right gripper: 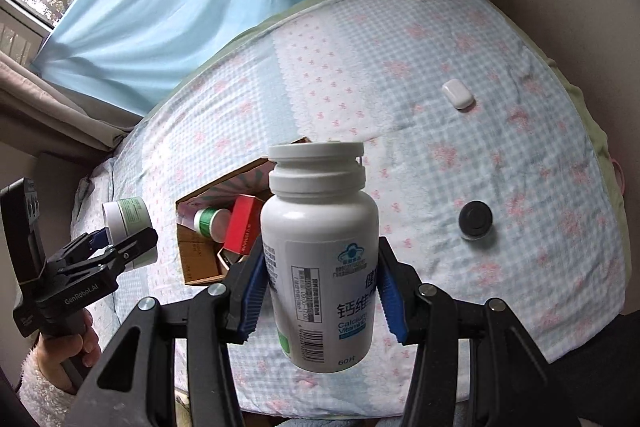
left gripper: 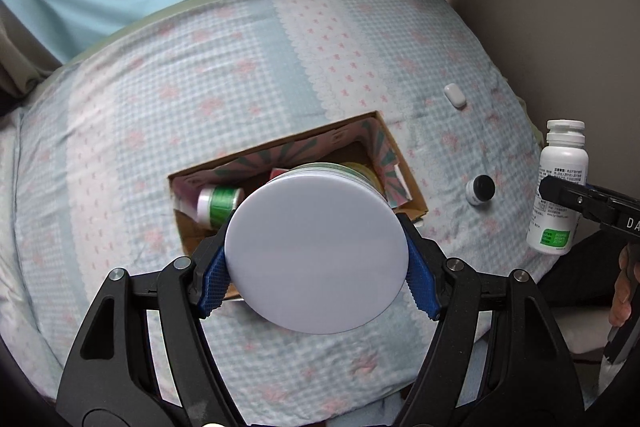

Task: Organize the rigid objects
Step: 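Carry the white jar and pill bottle over the cardboard box with both tools, then release the white jar with the left tool while the right tool drops the pill bottle into the box, then move both tools away from the box toward the black puck and earbud case, then grasp the black round puck with the left tool while the right tool grasps the white earbud case, then carry the black puck and earbud case over the cardboard box with both tools, then release the black puck with the left tool while the right tool releases the earbud case into the box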

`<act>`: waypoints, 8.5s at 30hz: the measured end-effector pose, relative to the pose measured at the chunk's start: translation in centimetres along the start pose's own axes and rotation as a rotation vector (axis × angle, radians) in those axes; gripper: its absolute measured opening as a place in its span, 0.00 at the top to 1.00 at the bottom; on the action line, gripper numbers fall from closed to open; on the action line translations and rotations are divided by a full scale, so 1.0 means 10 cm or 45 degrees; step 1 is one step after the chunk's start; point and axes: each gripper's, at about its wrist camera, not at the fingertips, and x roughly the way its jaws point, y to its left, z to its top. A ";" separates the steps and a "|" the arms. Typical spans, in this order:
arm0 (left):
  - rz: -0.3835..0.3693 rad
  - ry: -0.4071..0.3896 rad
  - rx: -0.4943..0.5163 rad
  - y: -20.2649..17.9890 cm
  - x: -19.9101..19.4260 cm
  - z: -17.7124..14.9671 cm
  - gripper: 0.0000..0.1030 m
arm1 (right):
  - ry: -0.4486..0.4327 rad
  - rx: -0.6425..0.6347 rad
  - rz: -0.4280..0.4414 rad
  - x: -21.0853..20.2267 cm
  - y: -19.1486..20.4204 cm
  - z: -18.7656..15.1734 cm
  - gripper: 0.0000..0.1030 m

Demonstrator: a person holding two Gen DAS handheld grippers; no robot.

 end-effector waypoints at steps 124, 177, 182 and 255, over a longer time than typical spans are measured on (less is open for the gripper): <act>0.052 -0.225 -0.206 -2.75 0.74 -0.04 0.00 | -0.093 -0.931 -0.167 -0.46 -1.50 1.28 0.00; 0.025 -0.182 -0.190 -3.43 3.18 -0.46 0.48 | -0.181 -0.931 -0.144 2.03 -2.84 1.34 0.57; 0.024 -0.200 -0.233 -3.35 2.99 -0.48 0.48 | -0.177 -0.927 -0.137 1.85 -2.78 1.25 0.58; 0.013 -0.107 -0.099 0.53 2.00 -0.23 0.48 | 0.119 -0.879 0.033 2.54 0.36 -0.82 0.62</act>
